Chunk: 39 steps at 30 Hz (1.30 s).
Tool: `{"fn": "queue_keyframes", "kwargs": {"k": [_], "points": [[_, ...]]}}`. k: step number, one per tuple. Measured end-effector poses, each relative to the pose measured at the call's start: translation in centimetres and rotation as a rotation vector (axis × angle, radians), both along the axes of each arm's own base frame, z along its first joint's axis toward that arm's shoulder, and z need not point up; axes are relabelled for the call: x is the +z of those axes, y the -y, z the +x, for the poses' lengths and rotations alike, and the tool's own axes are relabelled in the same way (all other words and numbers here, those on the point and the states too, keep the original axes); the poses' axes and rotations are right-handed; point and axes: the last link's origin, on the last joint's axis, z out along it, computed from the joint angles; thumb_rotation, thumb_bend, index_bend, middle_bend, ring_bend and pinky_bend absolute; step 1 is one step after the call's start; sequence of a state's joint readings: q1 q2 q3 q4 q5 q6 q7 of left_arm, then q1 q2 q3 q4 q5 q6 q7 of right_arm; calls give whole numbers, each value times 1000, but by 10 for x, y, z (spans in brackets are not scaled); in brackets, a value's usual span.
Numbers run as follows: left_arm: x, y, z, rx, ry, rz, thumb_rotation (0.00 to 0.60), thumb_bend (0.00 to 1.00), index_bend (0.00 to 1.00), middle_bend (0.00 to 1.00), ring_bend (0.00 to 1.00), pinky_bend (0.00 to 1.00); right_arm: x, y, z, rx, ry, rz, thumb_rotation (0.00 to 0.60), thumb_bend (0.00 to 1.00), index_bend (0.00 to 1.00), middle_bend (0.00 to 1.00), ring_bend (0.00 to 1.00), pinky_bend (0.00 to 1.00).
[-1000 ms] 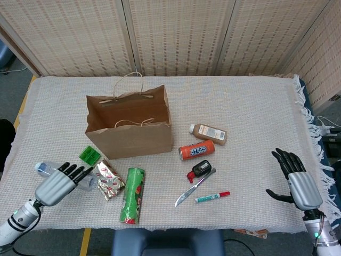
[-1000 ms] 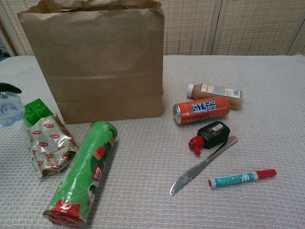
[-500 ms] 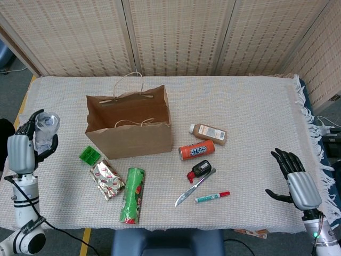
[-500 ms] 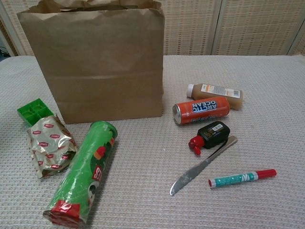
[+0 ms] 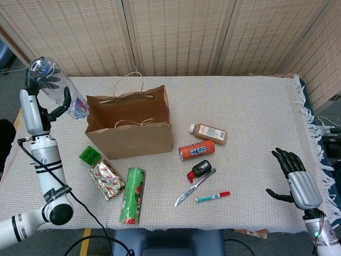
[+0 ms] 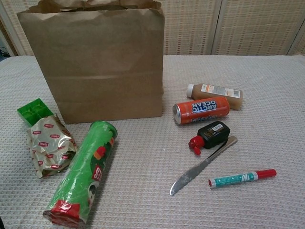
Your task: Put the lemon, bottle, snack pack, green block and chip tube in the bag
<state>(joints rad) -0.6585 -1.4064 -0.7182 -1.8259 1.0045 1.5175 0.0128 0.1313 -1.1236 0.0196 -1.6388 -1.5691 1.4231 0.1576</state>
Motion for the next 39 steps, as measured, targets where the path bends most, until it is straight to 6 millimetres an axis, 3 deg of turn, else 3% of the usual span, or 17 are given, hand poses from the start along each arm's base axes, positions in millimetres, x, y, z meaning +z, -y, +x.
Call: {"fn": "queue_keyframes", "kwargs": {"k": [7,16,18,21,24,39], "points": [[-24,0,27,-37,10,-85,600,616,707,677,651,686,-1,-1,1,0,1,7,600,33,0,0,0,0],[-60,-6,39,-53,-32,-194,600,603,683,656,625,664,-1,-1,1,-4,5,16,600,33,0,0,0,0],[-68,-7,40,-61,-45,-228,600,558,589,552,528,592,-1,-1,1,-7,6,16,600,33,0,0,0,0],[-82,-7,39,-83,-89,-300,600,437,318,225,254,377,0,0,0,-11,9,16,600,33,0,0,0,0],[-93,-7,35,-103,-133,-379,600,411,208,106,144,273,0,0,0,-15,10,22,600,33,0,0,0,0],[-90,-1,23,-120,-211,-443,600,404,113,43,74,198,-1,0,0,-14,3,22,600,33,0,0,0,0]]}}
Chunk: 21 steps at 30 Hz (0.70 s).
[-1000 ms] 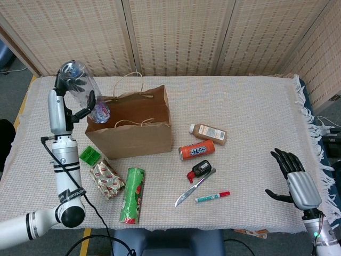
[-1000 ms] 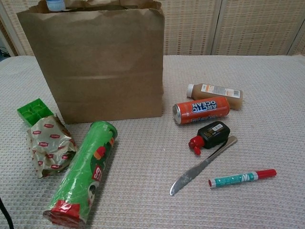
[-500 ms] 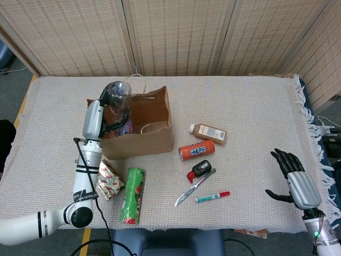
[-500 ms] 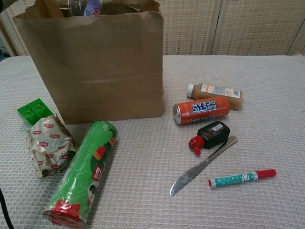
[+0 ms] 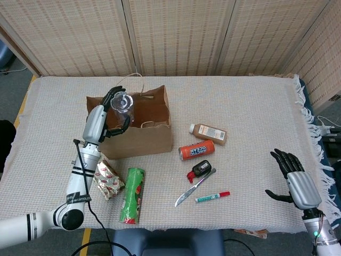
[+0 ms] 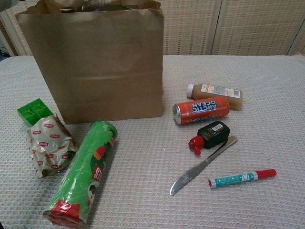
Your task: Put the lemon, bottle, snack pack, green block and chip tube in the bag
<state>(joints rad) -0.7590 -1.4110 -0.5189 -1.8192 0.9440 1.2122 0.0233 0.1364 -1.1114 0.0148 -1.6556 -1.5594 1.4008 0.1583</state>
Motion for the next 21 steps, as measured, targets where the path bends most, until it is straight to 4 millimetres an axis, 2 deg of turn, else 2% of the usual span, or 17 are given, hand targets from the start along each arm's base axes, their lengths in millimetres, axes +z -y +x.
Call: {"fn": "queue_keyframes", "kwargs": {"k": [7,13,19,21], "points": [[4,6,-15,30,-31,-38,600,363,69,7,41,167,0,-1,0,4,-5,-2,600,33,0,0,0,0],[8,11,-17,49,10,-93,600,356,66,1,27,143,0,-1,0,4,-5,-2,600,33,0,0,0,0],[11,14,-16,105,75,-215,600,366,73,0,20,136,0,-1,0,1,-5,-4,600,32,0,0,0,0],[12,14,-18,116,73,-218,600,406,103,16,38,163,1,-1,-1,-2,-3,-6,600,33,0,0,0,0]]}}
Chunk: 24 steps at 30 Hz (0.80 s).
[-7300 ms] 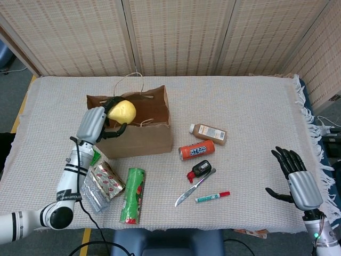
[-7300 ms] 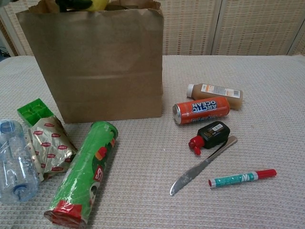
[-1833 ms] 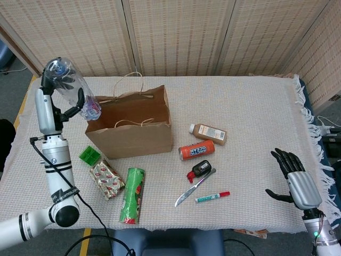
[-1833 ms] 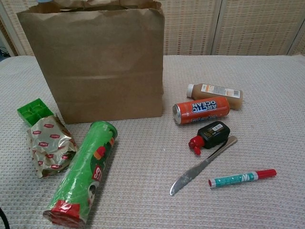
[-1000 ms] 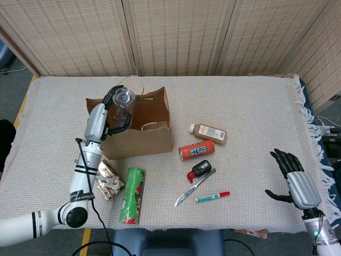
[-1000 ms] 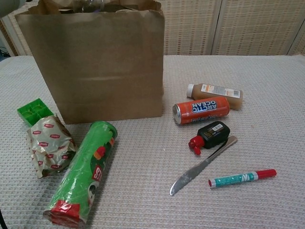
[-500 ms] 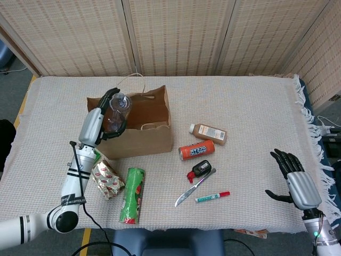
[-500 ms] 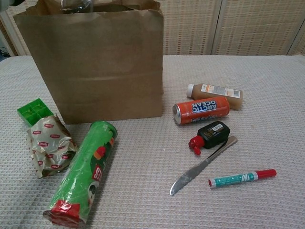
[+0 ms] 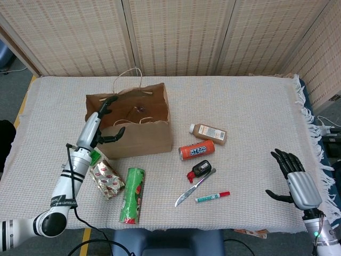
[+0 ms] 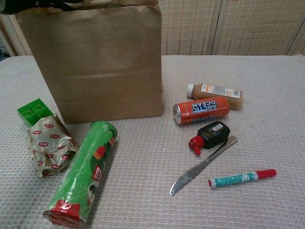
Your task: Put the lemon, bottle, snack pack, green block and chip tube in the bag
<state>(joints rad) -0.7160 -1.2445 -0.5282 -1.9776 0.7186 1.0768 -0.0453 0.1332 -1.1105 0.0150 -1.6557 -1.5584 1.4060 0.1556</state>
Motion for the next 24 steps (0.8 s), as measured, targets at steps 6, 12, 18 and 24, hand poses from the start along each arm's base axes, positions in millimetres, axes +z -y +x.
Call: {"fn": "queue_keyframes", "kwargs": {"k": [6,12,18,24], "points": [[16,3,-10,-31,-57,153,600,516,280,211,226,353,2,0,-1,-9,1,0,600,33,0,0,0,0],[40,14,-62,70,-83,313,600,571,451,394,382,462,1,-1,0,-6,1,4,600,33,0,0,0,0],[47,37,-125,193,-181,302,600,583,496,479,437,499,0,-1,0,-7,-3,5,600,33,0,0,0,0],[37,58,-159,118,-374,238,600,492,312,289,285,376,-1,-1,1,-3,-15,8,600,33,0,0,0,0]]}}
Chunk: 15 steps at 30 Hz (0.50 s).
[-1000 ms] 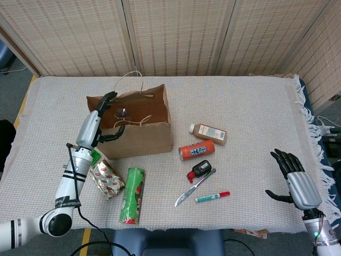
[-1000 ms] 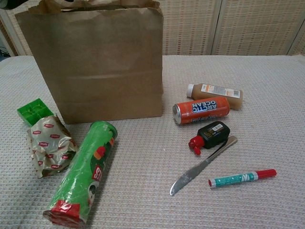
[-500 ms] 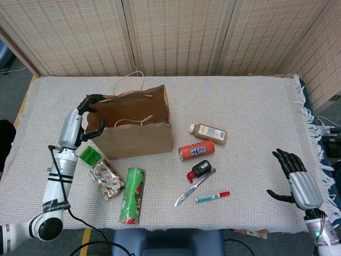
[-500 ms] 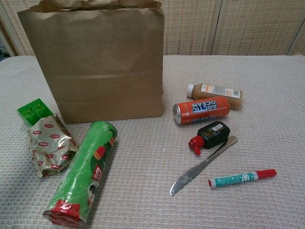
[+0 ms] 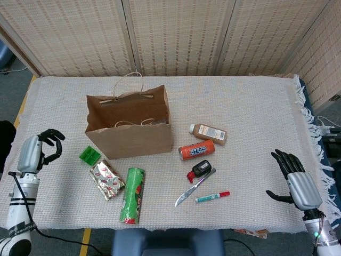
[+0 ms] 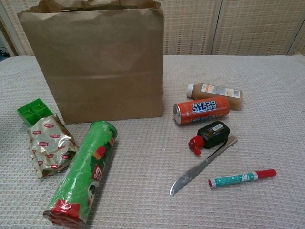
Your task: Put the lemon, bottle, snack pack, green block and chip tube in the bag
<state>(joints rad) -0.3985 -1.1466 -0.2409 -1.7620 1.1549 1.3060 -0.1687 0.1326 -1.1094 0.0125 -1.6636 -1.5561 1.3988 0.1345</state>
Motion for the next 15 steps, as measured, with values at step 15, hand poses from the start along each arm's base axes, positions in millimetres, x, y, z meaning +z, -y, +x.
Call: {"fn": "queue_keyframes", "kwargs": {"k": [15], "points": [[-54,47,-88,-523,-886,-341,600,359,0,0,0,104,-1,0,0,2,-7,-1,600,33,0,0,0,0]]}}
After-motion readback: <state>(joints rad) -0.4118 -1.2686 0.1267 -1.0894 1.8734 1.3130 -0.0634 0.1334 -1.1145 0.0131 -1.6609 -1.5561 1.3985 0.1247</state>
